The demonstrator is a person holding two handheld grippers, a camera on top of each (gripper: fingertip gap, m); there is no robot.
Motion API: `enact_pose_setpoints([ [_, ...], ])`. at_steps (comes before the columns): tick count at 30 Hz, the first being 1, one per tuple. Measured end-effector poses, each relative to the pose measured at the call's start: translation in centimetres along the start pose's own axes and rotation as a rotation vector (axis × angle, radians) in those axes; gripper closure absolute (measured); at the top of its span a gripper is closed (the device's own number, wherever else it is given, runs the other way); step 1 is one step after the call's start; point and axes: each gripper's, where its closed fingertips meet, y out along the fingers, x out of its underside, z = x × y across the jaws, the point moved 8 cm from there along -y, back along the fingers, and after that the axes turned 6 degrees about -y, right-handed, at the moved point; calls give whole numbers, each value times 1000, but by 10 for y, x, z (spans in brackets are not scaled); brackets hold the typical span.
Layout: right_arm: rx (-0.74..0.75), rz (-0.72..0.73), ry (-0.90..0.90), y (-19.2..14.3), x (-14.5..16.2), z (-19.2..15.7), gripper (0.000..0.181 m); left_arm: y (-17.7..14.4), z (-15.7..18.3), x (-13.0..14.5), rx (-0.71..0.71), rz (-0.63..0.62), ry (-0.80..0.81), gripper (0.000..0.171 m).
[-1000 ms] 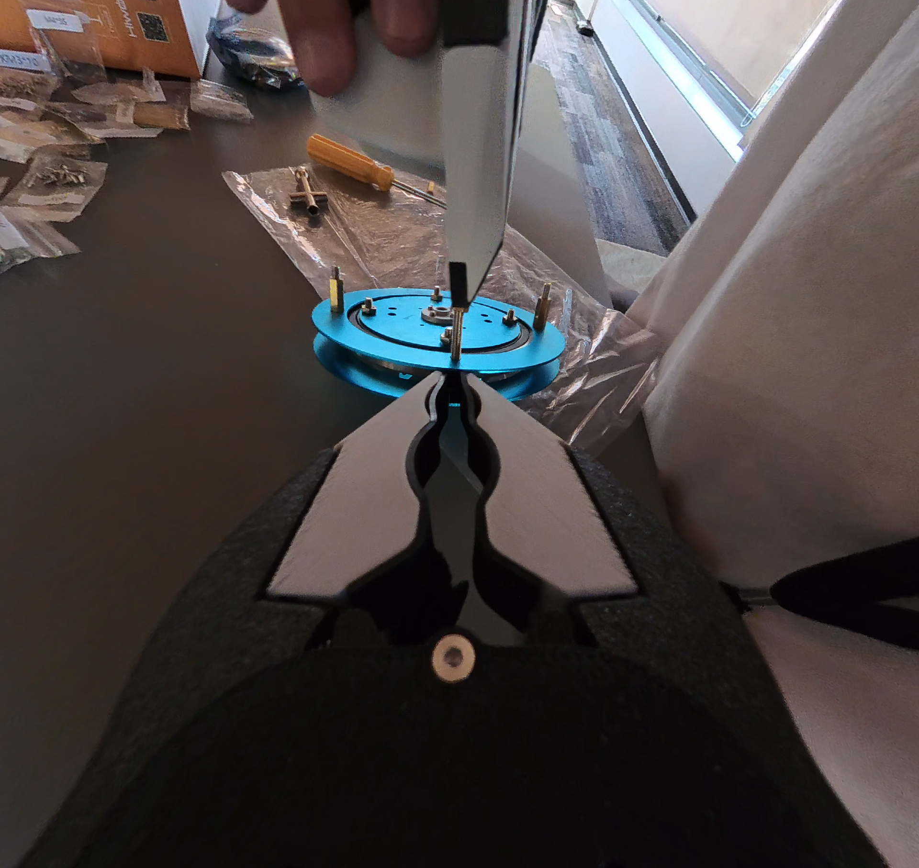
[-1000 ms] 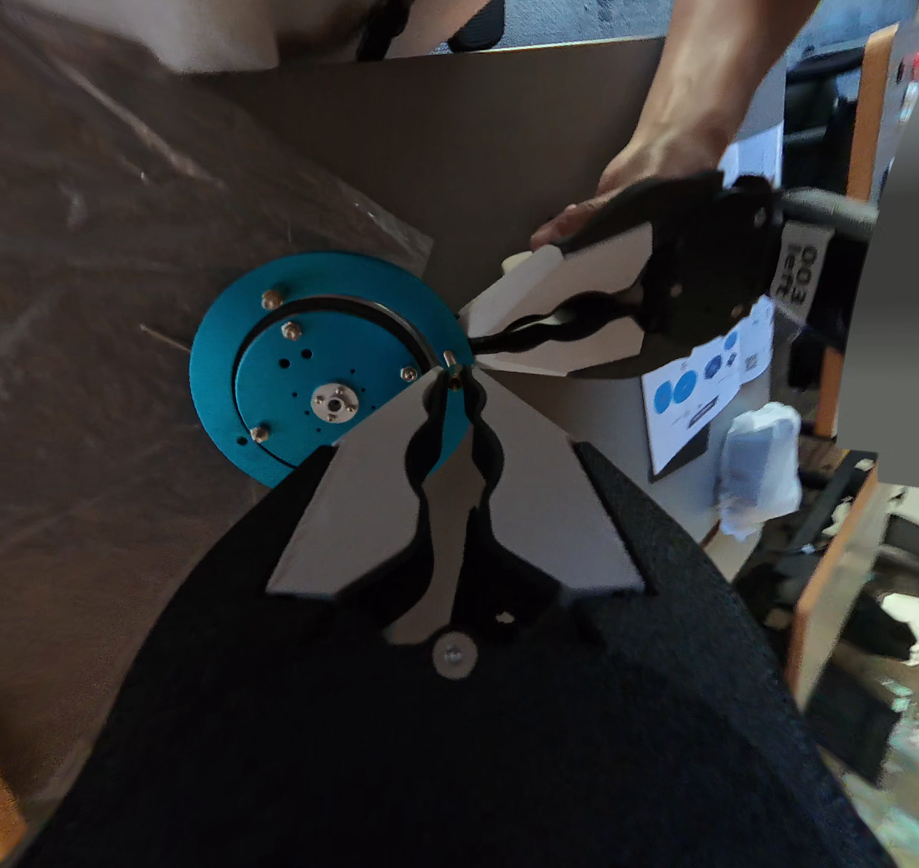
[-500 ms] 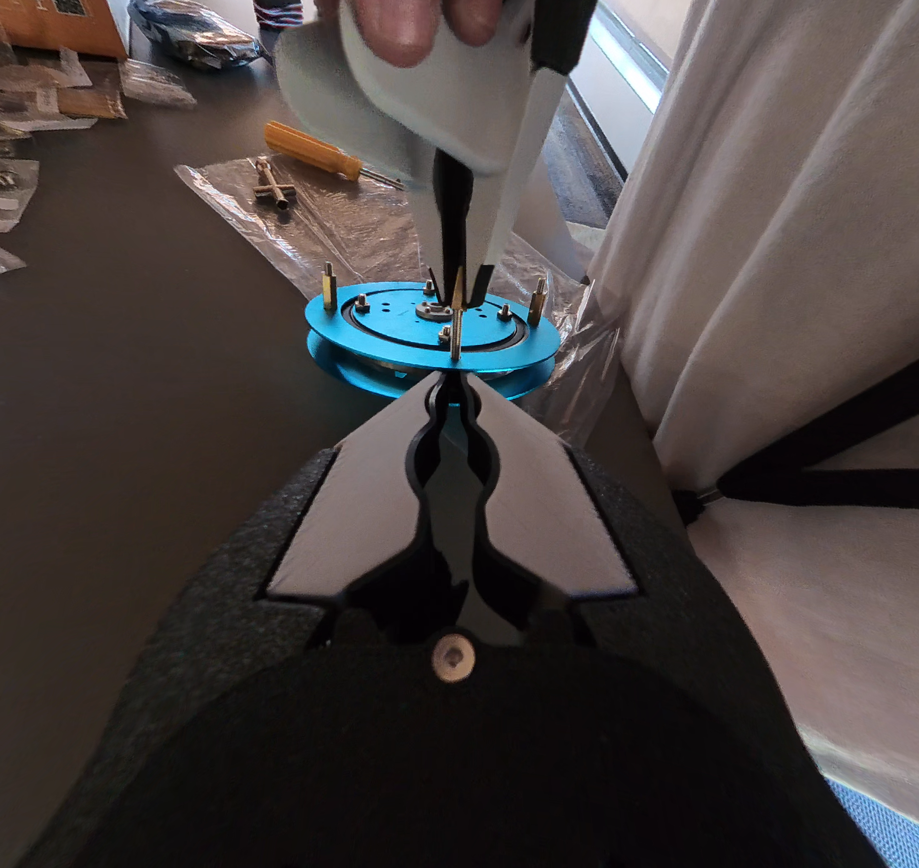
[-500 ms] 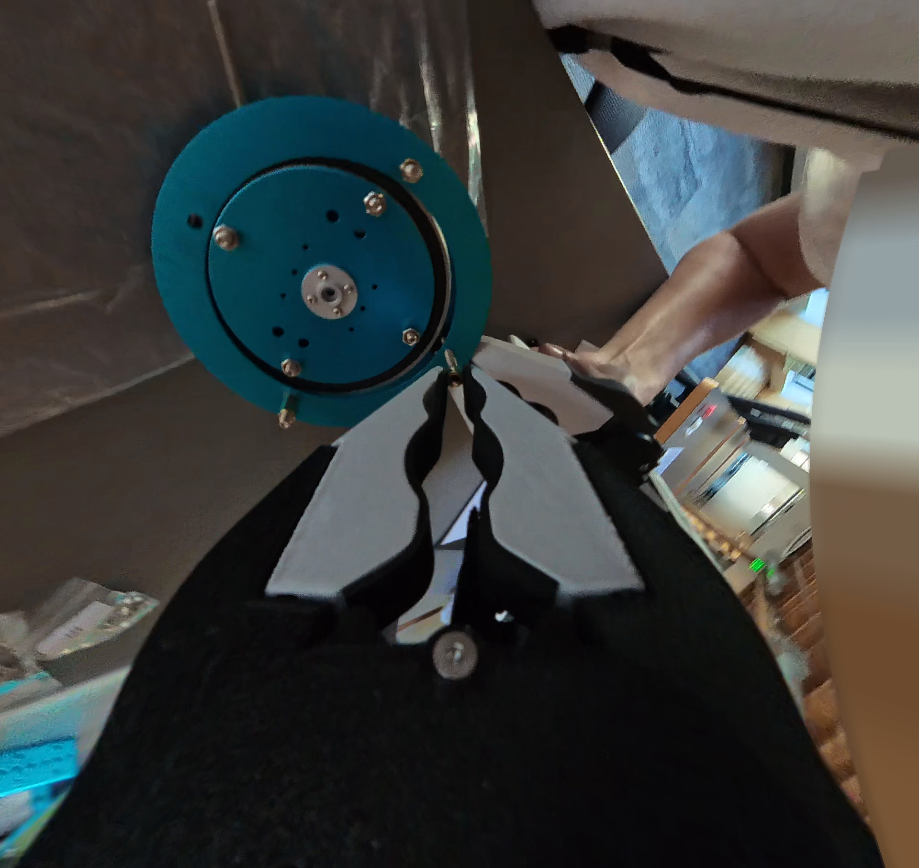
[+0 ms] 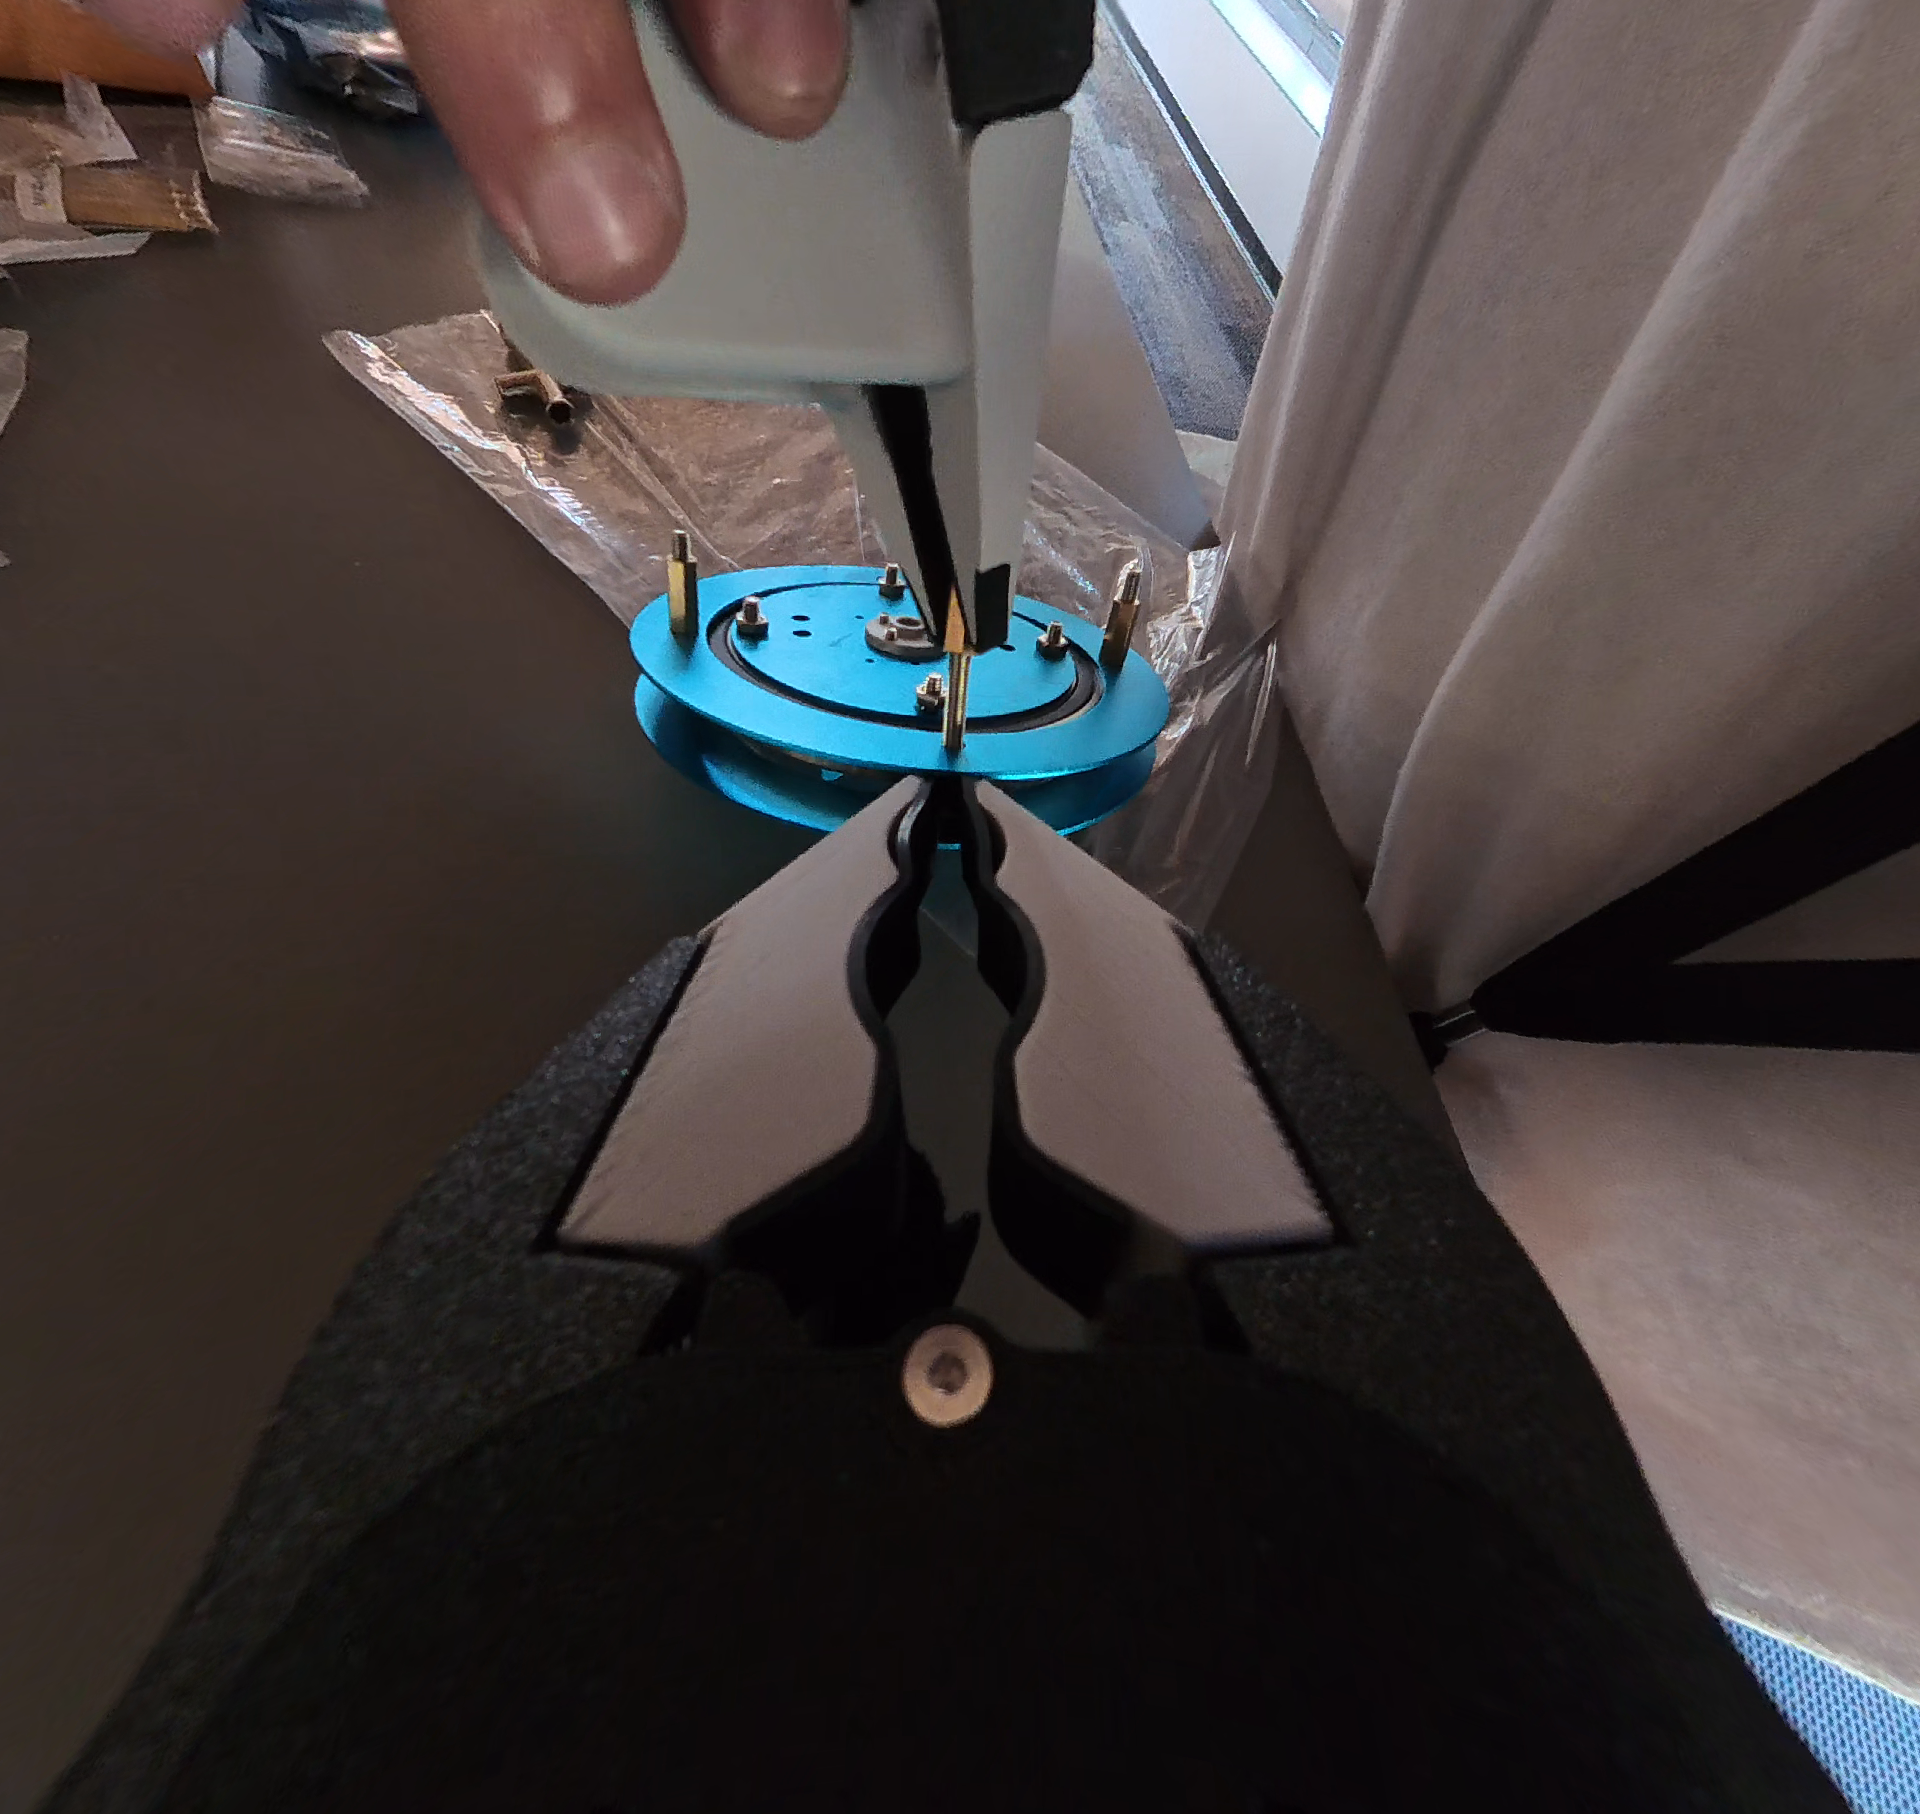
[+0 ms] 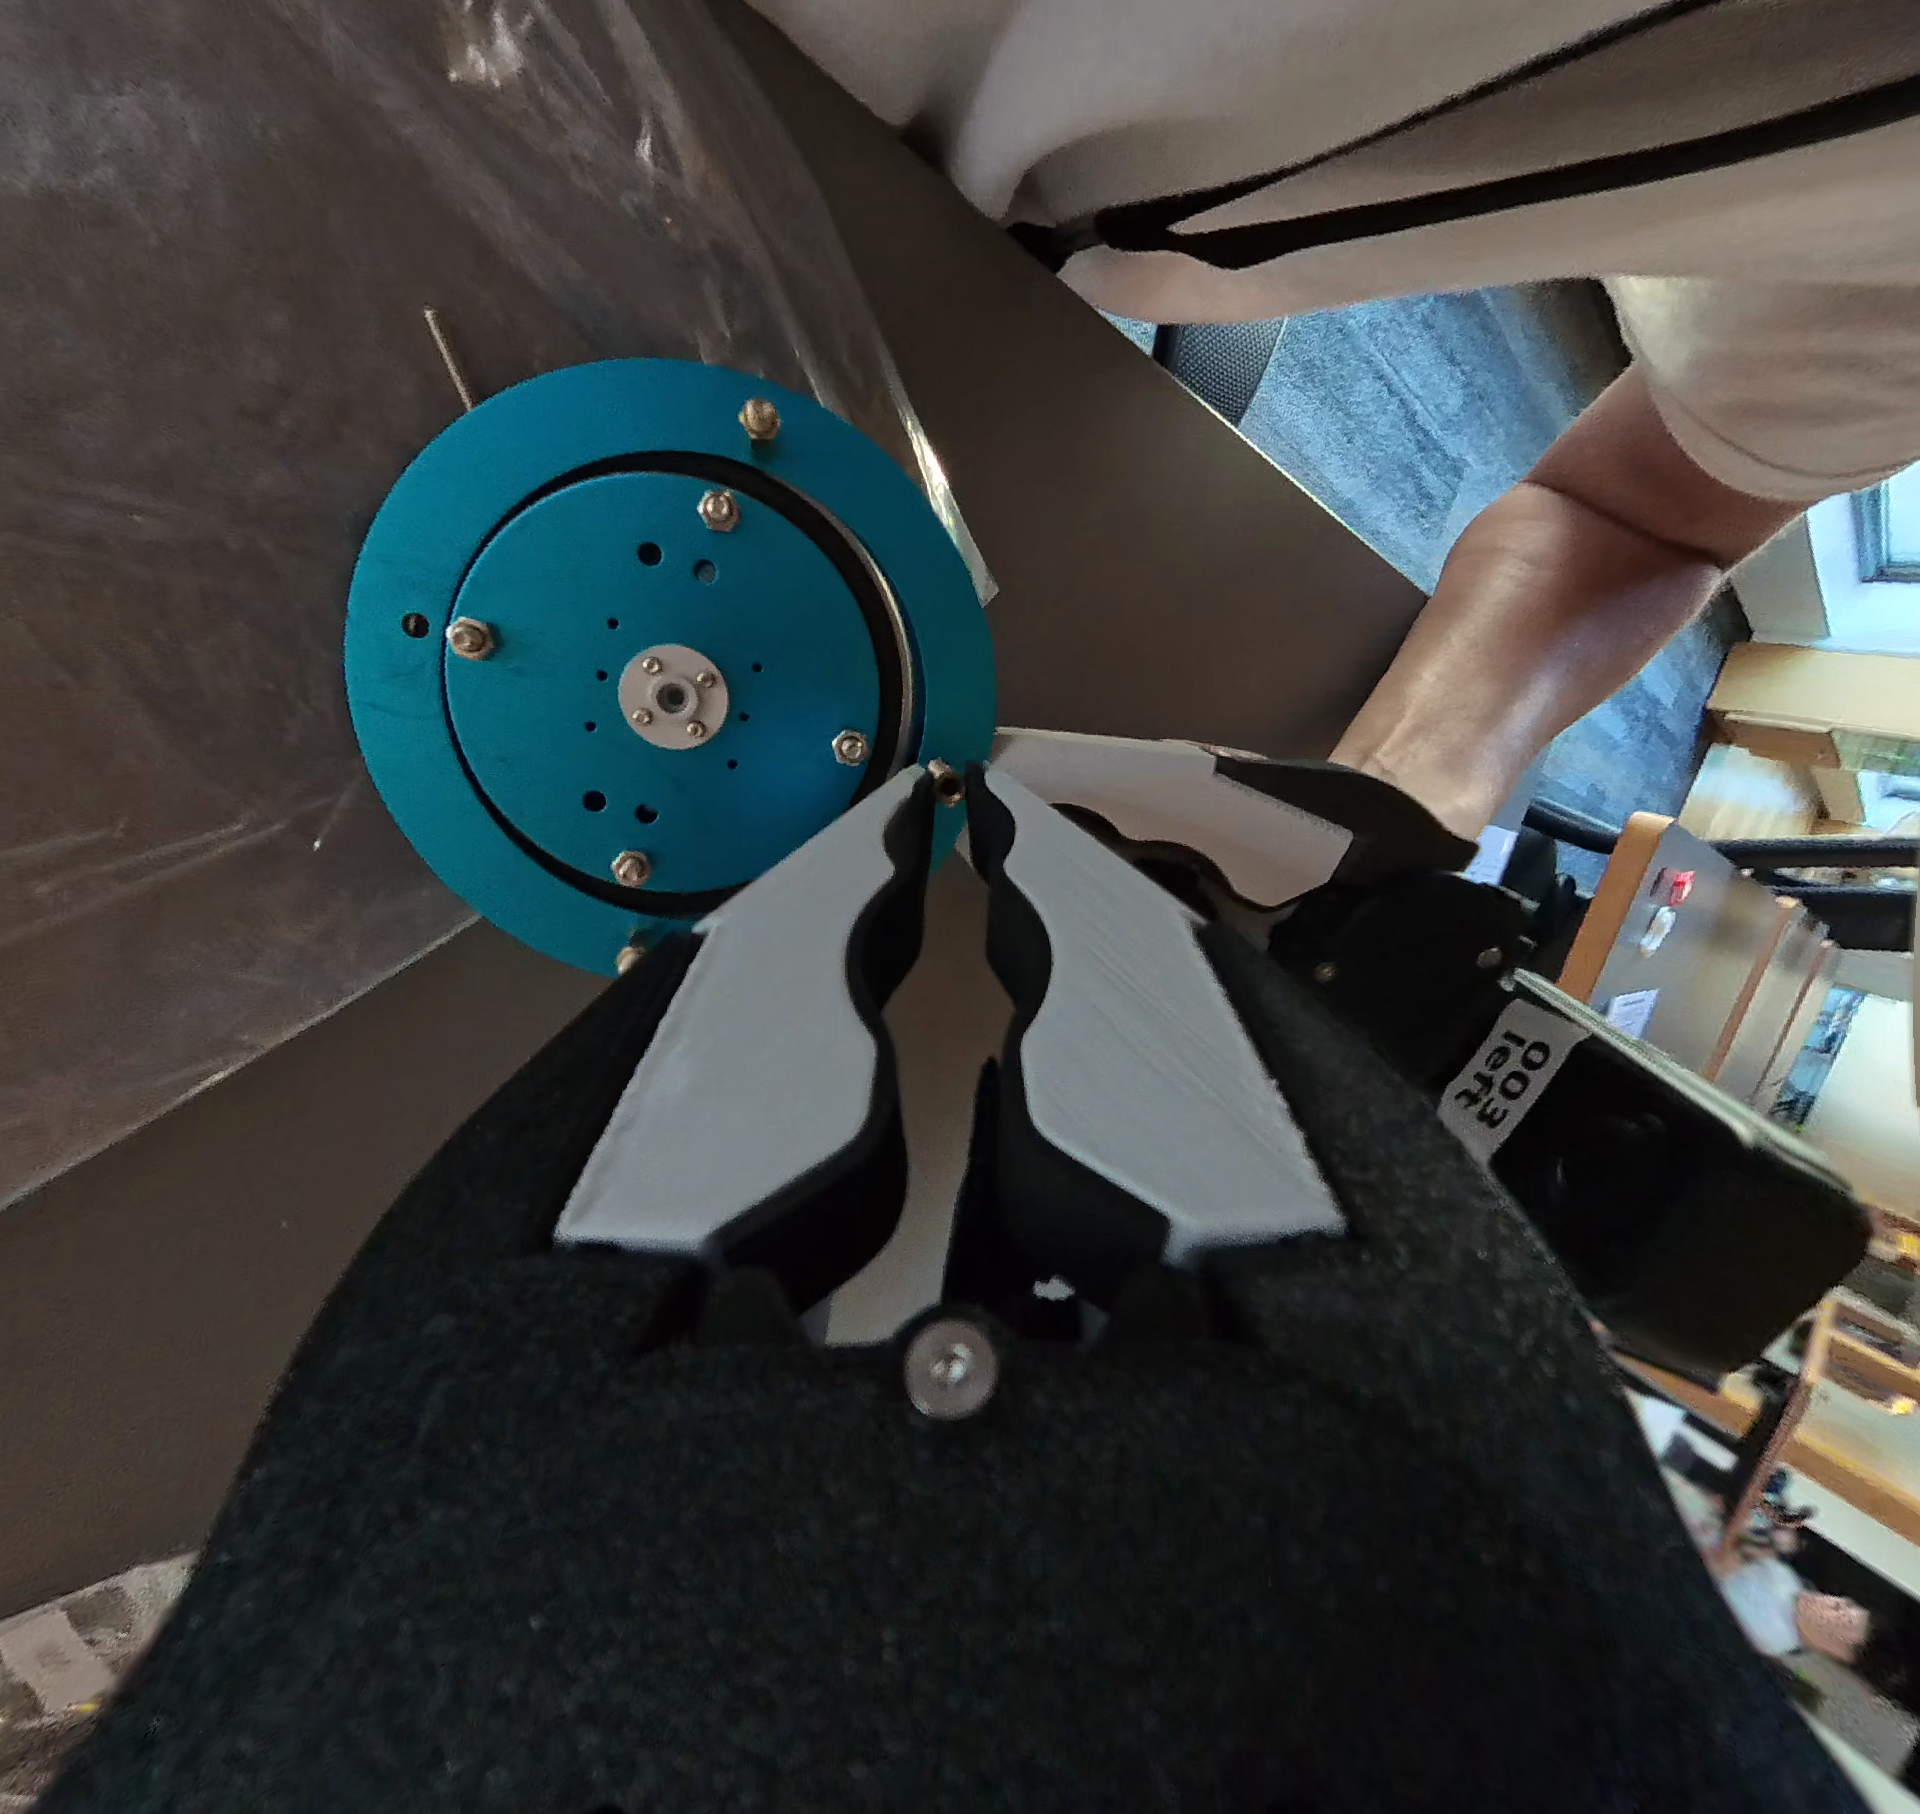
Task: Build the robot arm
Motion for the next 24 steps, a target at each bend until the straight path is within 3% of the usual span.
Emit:
enact_pose_setpoints([
  [13,61,73,647,0,7,-6,176,1,0,0,-22,-2,12,170],
  [24,216,-32,1075,0,-2,-15,176,0,-1,0,-42,7,8,170],
])
